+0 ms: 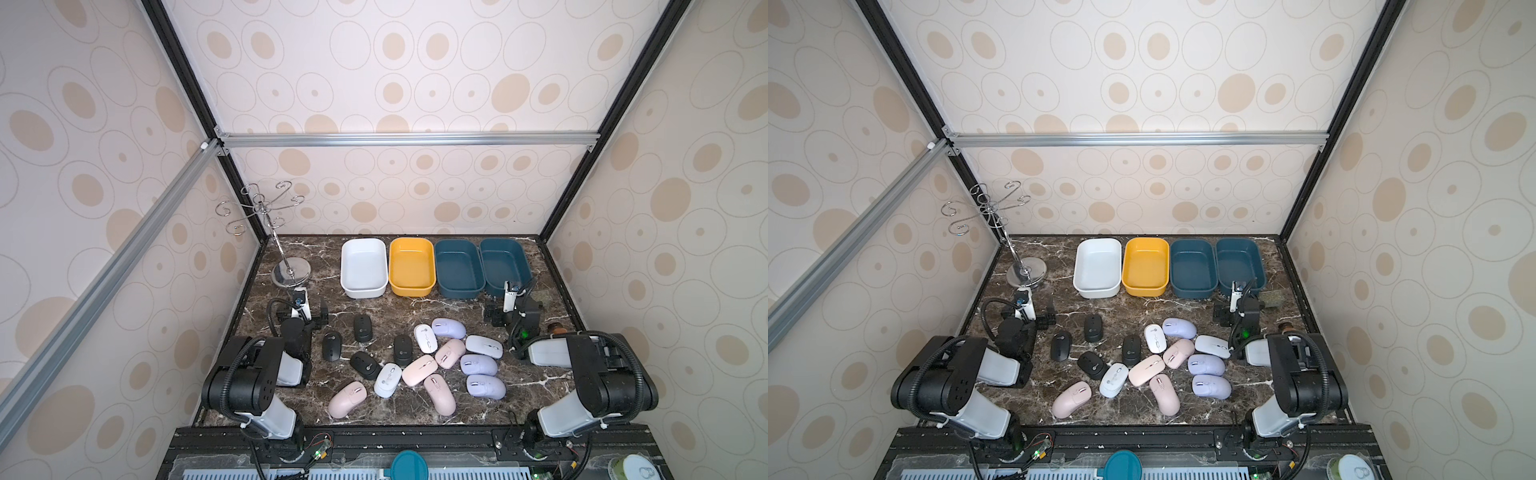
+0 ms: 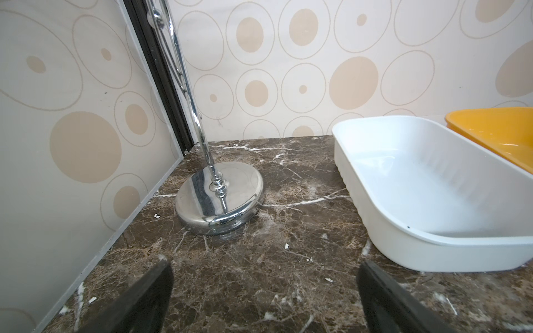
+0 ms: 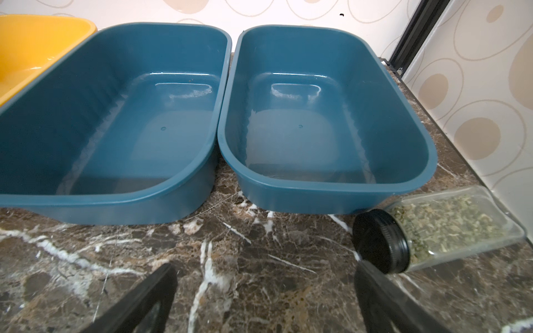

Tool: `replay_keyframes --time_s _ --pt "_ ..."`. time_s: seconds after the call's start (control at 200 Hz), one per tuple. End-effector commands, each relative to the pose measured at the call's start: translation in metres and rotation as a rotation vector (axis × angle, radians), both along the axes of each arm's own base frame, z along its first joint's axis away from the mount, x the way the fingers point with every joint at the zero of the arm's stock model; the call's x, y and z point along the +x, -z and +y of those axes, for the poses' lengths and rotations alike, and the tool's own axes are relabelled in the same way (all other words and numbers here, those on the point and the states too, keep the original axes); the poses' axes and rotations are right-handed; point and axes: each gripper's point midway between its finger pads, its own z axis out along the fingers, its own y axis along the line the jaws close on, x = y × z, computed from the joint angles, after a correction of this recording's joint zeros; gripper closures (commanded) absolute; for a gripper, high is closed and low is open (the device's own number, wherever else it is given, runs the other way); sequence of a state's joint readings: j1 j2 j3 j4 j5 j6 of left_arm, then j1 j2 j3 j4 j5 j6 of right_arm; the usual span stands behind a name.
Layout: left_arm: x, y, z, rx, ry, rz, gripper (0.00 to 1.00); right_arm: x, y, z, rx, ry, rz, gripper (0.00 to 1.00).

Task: Place the mice by color into the storage box
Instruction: Move the storage box to the center of the board.

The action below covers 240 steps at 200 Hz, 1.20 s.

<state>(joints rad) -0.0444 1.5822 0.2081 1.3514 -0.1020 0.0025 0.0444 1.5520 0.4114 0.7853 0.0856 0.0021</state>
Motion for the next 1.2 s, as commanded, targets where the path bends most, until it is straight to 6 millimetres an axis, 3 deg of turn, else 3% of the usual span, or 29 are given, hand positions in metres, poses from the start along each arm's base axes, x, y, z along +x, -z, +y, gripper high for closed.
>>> replay_keyframes --time_s 0.0,0.13,0.23,0.265,0.32,0.375,0.525,0.64,0.695,0.795,0.865,0.925,1.05,1.135,1.195 --pt "0.005 -0.007 0.002 -0.009 -0.004 -0.024 0.0 0.005 -0.011 -0.001 -0.01 -0.003 -0.029 0.02" --pt "0.0 -0.01 0.006 -0.013 -0.026 -0.039 0.0 0.005 -0.011 -0.001 -0.008 0.003 -0.03 0.02" --pt "-0.017 -0.03 0.012 -0.023 -0.065 -0.111 0.0 0.004 -0.016 -0.001 -0.018 0.0 -0.054 0.02" --pt "-0.021 -0.041 0.01 -0.015 -0.057 -0.128 0.0 0.005 -0.032 -0.005 -0.063 0.056 -0.087 0.02" --pt "-0.022 -0.057 0.004 -0.007 -0.04 -0.138 0.0 0.007 -0.042 -0.005 -0.073 0.07 -0.016 0.01" --pt "-0.024 -0.089 0.0 -0.068 -0.019 -0.208 0.0 0.011 -0.064 -0.005 -0.088 0.064 0.012 0.02" --pt "-0.017 -0.175 -0.001 -0.301 -0.009 -0.309 0.0 0.022 -0.162 0.0 0.022 0.123 -0.014 0.02" --pt "-0.011 -0.222 0.003 -0.538 -0.041 -0.311 0.0 0.028 -0.193 0.007 0.16 0.139 0.076 0.01" --pt "-0.015 -0.248 -0.003 -0.522 0.019 -0.371 0.0 0.038 -0.194 0.02 0.264 0.05 0.096 0.01" --pt "-0.023 -0.27 -0.006 -0.587 0.084 -0.494 0.0 0.057 -0.172 0.021 0.269 0.048 0.295 0.38" --pt "-0.004 -0.273 -0.022 -0.552 0.159 -0.425 0.0 0.064 -0.153 0.023 0.211 0.019 0.446 0.51" --pt "0.011 -0.276 -0.037 -0.543 0.231 -0.378 0.0 0.069 -0.135 0.02 0.175 0.017 0.511 0.51" --pt "0.034 -0.27 -0.058 -0.54 0.324 -0.296 0.0 0.082 -0.108 0.018 0.113 -0.012 0.532 0.33" --pt "0.048 -0.253 -0.071 -0.538 0.371 -0.205 0.06 0.088 -0.11 0.018 0.098 -0.019 0.499 0.28" --pt "0.049 -0.24 -0.078 -0.559 0.394 -0.181 0.08 0.085 -0.113 0.009 0.063 0.024 0.51 0.33"
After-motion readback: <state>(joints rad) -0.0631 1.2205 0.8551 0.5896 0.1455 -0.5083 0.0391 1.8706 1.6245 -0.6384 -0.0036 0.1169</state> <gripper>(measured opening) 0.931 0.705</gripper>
